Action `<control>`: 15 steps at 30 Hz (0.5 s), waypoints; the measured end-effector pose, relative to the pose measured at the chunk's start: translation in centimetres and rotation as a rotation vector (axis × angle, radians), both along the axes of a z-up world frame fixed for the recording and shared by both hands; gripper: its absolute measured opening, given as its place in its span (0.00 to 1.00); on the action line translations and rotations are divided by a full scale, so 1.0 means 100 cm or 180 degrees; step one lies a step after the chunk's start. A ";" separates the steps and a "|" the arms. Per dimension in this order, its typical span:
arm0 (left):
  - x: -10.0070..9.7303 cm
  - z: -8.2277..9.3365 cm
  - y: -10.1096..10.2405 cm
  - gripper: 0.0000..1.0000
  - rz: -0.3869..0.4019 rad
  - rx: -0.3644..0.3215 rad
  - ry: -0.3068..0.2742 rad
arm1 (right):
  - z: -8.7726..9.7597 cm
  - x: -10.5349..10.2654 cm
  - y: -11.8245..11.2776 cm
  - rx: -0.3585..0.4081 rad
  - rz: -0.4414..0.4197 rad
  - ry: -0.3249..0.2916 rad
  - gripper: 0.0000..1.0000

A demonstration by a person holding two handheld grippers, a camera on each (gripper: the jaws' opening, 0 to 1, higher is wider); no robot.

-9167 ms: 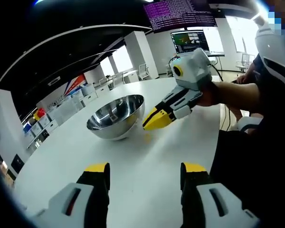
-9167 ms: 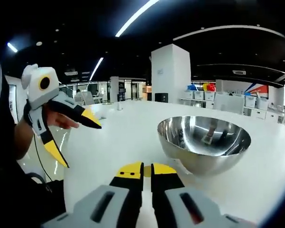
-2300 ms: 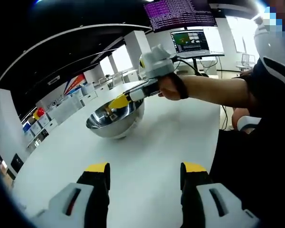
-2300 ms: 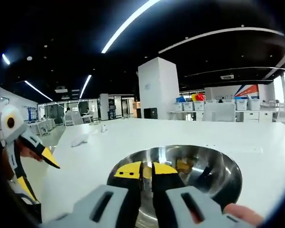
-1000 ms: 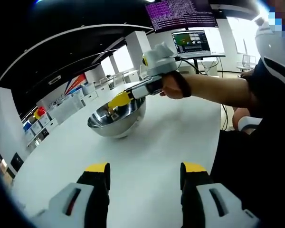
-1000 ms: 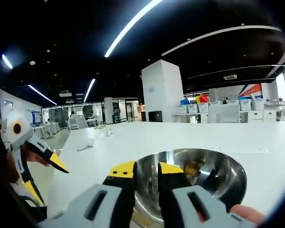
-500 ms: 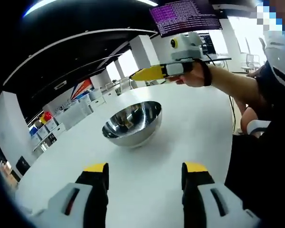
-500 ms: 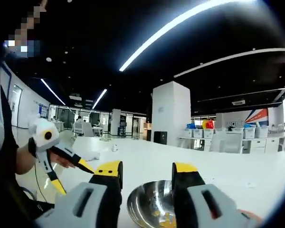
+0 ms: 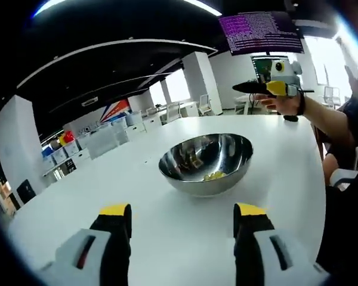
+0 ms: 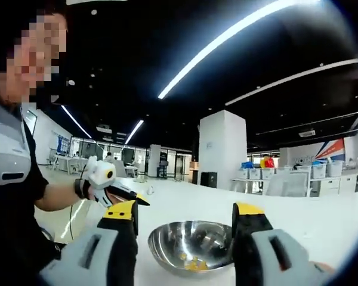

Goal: Pick up the QQ candy scattered on the table and place it into the stainless steel bowl on the table

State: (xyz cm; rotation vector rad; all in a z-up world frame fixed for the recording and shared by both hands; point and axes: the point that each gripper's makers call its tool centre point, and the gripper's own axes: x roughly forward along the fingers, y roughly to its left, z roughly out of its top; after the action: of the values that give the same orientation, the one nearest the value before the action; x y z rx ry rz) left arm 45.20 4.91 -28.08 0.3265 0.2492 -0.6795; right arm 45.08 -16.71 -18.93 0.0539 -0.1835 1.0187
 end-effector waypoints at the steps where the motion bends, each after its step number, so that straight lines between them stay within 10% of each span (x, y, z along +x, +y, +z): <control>1: 0.002 -0.001 -0.006 0.79 -0.0076 -0.0102 0.0011 | -0.006 0.003 -0.003 0.0023 0.0039 0.0065 0.70; 15: 0.038 -0.041 -0.055 0.95 -0.0901 -0.0519 0.0011 | -0.090 0.038 0.000 -0.0220 0.0494 0.0407 0.97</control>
State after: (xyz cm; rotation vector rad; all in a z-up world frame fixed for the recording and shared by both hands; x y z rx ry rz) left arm 48.99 -0.55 -32.17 0.2056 0.1503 -0.9738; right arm 48.93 -16.69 -27.93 0.0709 -0.0276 1.1715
